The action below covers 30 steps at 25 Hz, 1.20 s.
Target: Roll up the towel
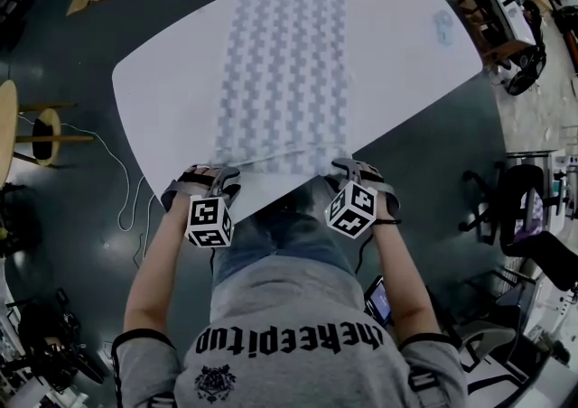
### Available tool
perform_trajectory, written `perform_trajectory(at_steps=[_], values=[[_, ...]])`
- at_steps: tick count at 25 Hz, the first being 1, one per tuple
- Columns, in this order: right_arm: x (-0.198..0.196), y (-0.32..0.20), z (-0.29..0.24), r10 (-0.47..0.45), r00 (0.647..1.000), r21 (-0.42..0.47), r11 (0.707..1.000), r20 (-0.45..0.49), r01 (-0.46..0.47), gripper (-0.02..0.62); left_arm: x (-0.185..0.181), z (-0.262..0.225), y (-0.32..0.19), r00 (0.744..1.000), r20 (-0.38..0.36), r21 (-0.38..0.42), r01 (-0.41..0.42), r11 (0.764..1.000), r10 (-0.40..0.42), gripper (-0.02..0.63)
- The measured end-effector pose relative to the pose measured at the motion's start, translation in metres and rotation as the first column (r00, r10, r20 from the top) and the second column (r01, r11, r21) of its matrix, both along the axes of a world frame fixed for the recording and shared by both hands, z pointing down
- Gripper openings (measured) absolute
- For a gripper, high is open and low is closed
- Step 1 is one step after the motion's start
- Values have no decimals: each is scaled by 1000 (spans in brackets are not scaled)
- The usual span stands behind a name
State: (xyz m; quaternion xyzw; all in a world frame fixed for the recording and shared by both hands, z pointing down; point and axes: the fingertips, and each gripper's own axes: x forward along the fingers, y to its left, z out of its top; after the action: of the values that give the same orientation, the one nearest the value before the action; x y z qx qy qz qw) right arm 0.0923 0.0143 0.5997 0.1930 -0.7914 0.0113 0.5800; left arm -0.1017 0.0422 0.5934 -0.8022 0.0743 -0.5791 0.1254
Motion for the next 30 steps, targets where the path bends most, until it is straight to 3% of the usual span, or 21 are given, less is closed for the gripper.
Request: perform_trajectory(at_steps=[6,9,15,16,18,19,23,30], values=[[1,-6,7,-2,999,7,1000,-40,2,147,-33,-2,-49,995,46,51,83,995,-85,166],[5,-10,7,7,998,16,1000,-56,-6,153,-43,3,-56,993,69,23,99,995,-100,201],[9,-16,12,-5,995,33,999,-97,8,152,-47,5,-59,986,31,-40,163,986,-162,216],[9,-17,11,-7,995,40,999,-101,11,149,-47,5,-59,985,30,-48,170,984,-168,211],[8,-21,7,-7,995,61,998,-99,13,59,-48,6,-60,982,38,-45,187,981,-185,171],[8,-21,5,-11,995,67,998,-96,17,38,-49,6,-62,980,47,-29,194,981,-192,58],[9,-16,2,-38,995,49,998,-88,43,25,-50,6,-61,979,79,2,188,982,-187,30],[3,7,-4,-71,997,-60,996,-35,68,25,-57,2,-25,986,74,-134,157,978,-148,26]])
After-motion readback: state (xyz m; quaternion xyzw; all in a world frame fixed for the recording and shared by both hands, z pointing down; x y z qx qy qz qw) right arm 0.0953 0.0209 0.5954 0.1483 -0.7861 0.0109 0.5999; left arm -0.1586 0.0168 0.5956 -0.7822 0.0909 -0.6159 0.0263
